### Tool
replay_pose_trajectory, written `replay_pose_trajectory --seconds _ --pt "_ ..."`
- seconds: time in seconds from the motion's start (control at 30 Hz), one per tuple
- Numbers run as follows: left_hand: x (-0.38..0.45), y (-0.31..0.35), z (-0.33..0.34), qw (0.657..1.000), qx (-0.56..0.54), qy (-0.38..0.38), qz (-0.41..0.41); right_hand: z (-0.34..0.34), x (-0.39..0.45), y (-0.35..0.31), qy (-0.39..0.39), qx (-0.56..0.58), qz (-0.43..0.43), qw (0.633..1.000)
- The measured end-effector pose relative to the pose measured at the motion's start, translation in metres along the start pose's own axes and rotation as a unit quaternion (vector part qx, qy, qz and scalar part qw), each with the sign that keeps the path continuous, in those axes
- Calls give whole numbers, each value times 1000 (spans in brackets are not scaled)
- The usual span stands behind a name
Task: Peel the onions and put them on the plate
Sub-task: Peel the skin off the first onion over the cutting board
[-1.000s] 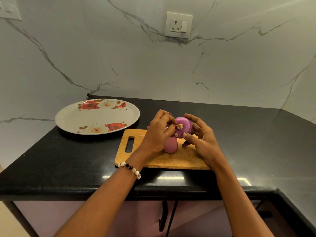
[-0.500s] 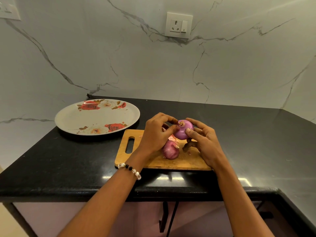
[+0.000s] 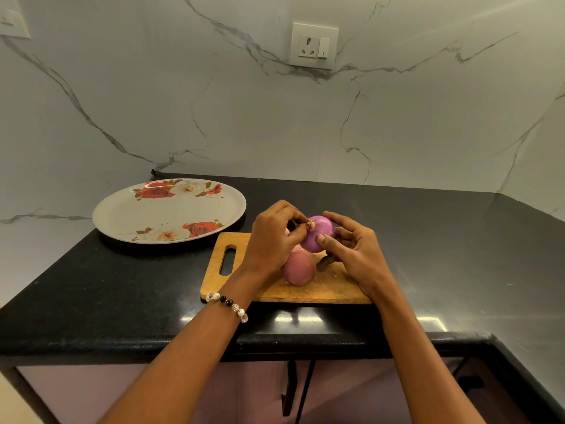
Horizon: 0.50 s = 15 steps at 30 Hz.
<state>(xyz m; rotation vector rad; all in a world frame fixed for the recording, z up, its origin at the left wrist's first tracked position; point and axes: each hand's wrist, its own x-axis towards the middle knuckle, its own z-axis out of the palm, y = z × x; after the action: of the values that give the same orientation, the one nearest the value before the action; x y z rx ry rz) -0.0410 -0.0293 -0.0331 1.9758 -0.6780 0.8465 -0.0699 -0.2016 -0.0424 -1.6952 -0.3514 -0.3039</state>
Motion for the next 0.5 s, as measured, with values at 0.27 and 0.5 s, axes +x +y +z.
replay_pose_trajectory --seconds 0.27,0.5 --pt "1 0 -1 1000 -21 -10 -17 1 1 -1 1 49 20 999" --pt "1 -3 2 998 -33 -20 -47 0 2 0 9 45 32 998"
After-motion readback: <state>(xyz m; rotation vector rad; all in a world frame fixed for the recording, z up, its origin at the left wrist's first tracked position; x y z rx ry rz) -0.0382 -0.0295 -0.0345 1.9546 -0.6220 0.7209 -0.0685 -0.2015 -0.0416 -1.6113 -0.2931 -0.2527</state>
